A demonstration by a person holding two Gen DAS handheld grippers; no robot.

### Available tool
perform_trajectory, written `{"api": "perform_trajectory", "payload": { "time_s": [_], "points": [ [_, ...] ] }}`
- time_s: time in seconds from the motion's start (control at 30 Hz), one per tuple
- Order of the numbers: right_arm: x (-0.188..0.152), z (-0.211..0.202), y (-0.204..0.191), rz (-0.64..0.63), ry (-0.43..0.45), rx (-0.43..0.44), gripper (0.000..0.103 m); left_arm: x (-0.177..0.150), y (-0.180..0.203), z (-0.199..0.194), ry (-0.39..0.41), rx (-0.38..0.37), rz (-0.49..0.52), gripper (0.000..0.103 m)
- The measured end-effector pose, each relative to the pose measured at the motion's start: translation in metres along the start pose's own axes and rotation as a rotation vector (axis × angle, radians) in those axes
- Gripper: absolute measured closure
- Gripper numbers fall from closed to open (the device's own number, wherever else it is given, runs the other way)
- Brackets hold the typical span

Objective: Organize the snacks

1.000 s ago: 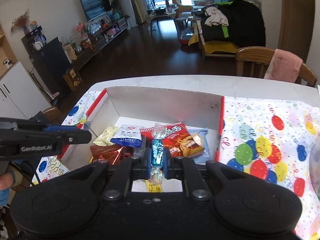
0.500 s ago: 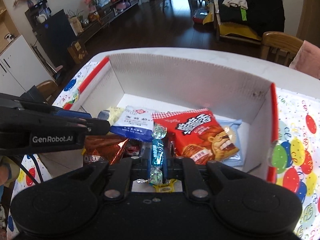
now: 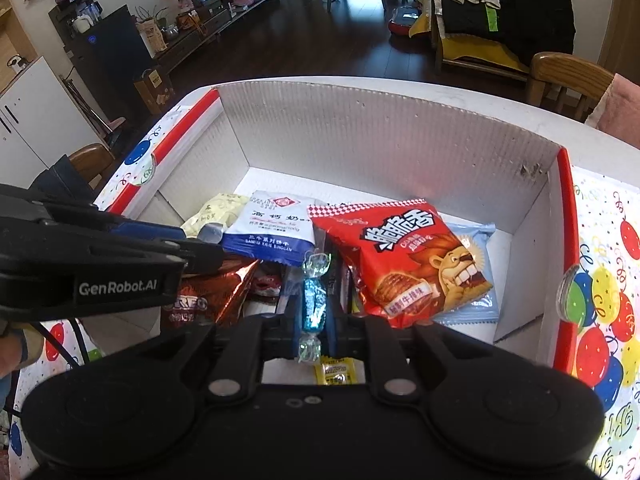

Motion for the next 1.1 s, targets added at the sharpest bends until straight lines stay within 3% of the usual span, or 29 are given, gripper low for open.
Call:
{"api": "perform_trajectory", "payload": {
  "time_s": [0.4, 0.47, 0.53, 0.57, 0.67, 0.73, 1.0, 1.1],
  "points": [
    [-0.01, -0.041, -0.005, 0.008, 0.07, 0.011, 0.082, -0.016, 0.0, -0.033, 0.068, -0.022, -0.002, 0.072],
    [-0.012, -0.05, -0.007, 0.001, 0.089, 0.01, 0.08, -0.019, 0.001, -0.042, 0.089, -0.037, -0.001, 0.051],
    [-0.014, -0.059, -0.008, 0.001, 0.107, 0.007, 0.077, -0.023, 0.001, -0.052, 0.124, -0.052, -0.001, 0.042],
    [-0.015, -0.063, -0.01, 0.001, 0.117, 0.006, 0.075, -0.025, 0.002, -0.057, 0.135, -0.058, 0.001, 0.041],
    [-0.019, -0.076, -0.01, 0.01, 0.149, 0.002, 0.059, -0.031, 0.004, -0.07, 0.16, -0.062, 0.014, 0.041],
    [-0.023, -0.086, -0.01, 0.015, 0.179, -0.005, 0.037, -0.036, 0.005, -0.081, 0.187, -0.057, 0.025, 0.041],
    [-0.036, -0.118, -0.02, -0.002, 0.251, -0.002, 0.016, -0.058, 0.007, -0.117, 0.265, -0.076, 0.057, 0.037],
    [-0.042, -0.127, -0.026, -0.007, 0.275, -0.006, 0.01, -0.068, 0.006, -0.129, 0.295, -0.083, 0.061, 0.03]
  ]
}}
Point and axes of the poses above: each gripper's, at about its wrist camera, not at the fingertips, and z roughly the way its jaws point, y to its right, x to its top, the point moved 6 cm from there along z, roughly the way its jaws point, and after that the axes turned 11 degrees about -y, right-handed, at the moved point
